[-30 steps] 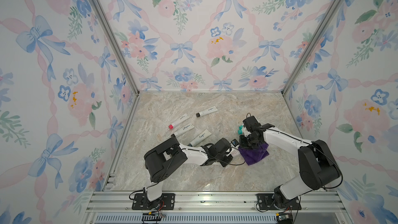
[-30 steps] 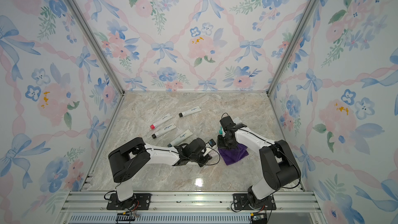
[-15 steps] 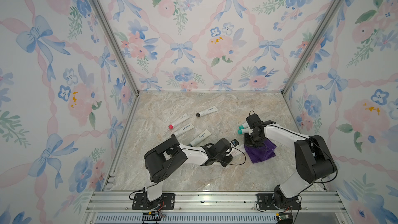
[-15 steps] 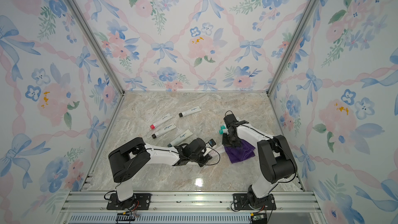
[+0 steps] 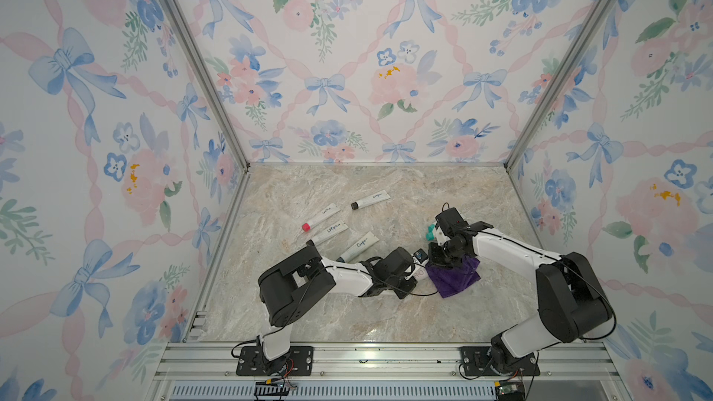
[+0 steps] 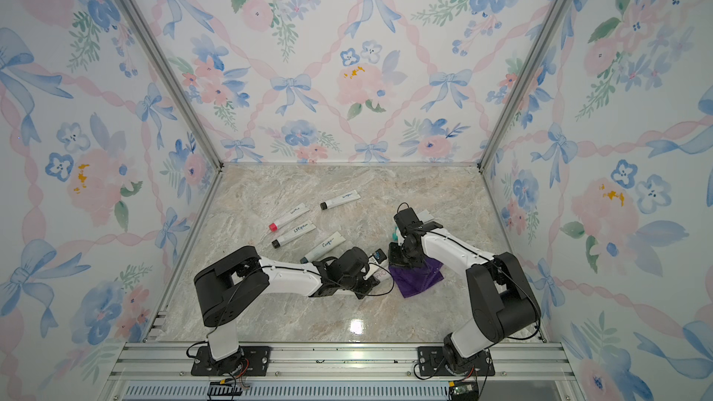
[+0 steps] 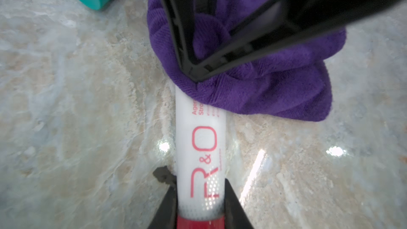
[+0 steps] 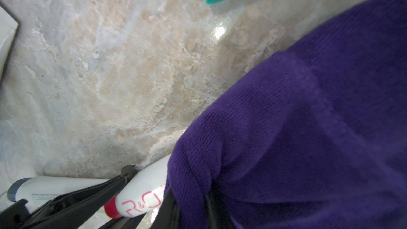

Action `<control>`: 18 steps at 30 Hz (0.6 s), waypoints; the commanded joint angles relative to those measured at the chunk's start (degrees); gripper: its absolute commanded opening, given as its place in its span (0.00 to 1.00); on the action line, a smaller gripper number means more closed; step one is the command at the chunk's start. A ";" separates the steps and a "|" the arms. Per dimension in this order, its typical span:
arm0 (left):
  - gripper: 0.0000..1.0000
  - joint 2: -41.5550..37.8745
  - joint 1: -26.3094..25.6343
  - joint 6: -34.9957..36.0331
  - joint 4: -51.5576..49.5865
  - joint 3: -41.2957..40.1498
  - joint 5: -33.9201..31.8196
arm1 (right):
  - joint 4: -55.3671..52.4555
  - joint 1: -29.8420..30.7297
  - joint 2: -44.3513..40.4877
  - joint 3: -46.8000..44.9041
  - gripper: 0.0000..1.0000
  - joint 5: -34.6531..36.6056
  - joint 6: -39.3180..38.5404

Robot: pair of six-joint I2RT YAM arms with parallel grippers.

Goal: Wipe the surface of the toothpaste tube
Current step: Wipe the dirt from the toothpaste tube.

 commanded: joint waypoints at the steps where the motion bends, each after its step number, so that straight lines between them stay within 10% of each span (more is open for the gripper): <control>1: 0.20 1.88 -0.12 0.69 -2.89 -0.04 -1.37 | -3.84 -0.41 2.37 0.32 0.19 1.51 -1.01; 18: 0.20 1.85 -0.10 0.76 -2.89 0.03 -1.38 | -6.40 -3.75 7.19 4.46 0.19 11.05 -3.19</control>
